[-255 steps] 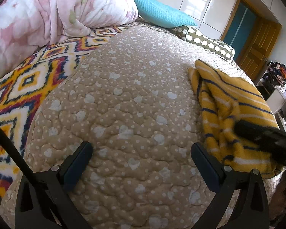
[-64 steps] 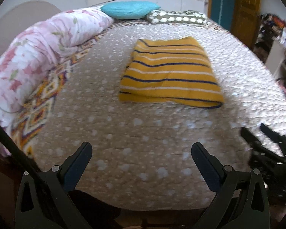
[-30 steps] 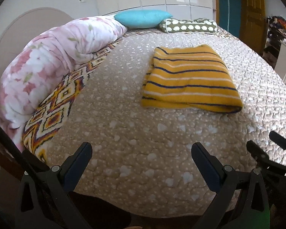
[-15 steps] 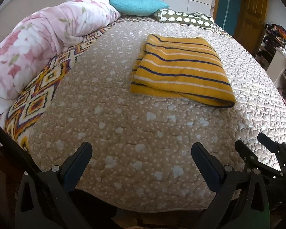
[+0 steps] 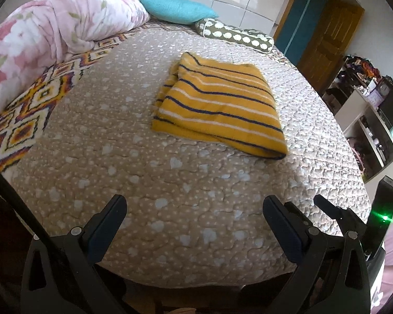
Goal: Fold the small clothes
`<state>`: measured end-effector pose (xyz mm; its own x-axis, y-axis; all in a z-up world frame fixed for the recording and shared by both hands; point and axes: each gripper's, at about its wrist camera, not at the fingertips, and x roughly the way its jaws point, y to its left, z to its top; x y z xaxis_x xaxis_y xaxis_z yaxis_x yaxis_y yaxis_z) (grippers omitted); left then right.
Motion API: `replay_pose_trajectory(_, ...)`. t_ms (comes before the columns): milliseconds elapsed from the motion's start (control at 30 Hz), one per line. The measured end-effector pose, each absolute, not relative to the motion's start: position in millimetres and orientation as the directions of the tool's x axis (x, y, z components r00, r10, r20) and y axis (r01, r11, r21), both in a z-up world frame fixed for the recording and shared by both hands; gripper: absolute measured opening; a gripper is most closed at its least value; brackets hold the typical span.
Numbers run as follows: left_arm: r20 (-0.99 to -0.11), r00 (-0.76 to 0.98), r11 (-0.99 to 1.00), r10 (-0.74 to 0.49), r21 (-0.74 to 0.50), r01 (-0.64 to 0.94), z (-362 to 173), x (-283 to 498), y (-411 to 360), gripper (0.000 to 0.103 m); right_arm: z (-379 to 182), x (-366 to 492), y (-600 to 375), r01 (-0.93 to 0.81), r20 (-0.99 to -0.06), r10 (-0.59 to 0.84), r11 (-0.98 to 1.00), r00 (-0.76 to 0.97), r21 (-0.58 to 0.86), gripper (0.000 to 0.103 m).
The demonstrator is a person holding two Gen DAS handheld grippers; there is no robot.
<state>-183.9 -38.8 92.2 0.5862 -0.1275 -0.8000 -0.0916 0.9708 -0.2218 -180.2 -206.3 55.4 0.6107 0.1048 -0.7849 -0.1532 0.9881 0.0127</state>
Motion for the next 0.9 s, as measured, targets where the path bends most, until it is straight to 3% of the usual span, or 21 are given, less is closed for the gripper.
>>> replay_pose_trajectory(467,-0.775,0.631,0.987,0.018,-0.088,-0.136,98,-175,-31,0.103,62,-165,-197,-0.189,-0.761,0.121,0.982,0.637,-0.003,0.076)
replay_pose_trajectory(600,-0.683,0.724,0.987,0.099,-0.023,-0.156,111,-174,-30,0.103,69,-155,-192,-0.207,-0.741,0.145,0.978,0.656,0.009,0.077)
replay_pose_trajectory(767,-0.515,0.823,0.970,0.241,0.147,-0.192,123,-177,-41,0.103,73,-147,-189,-0.220,-0.724,0.167,0.975,0.670,0.021,0.078)
replay_pose_trajectory(900,-0.482,0.836,0.962,0.263,0.193,-0.191,125,-173,-45,0.103,67,-143,-190,-0.221,-0.731,0.171,0.975,0.661,0.028,0.078)
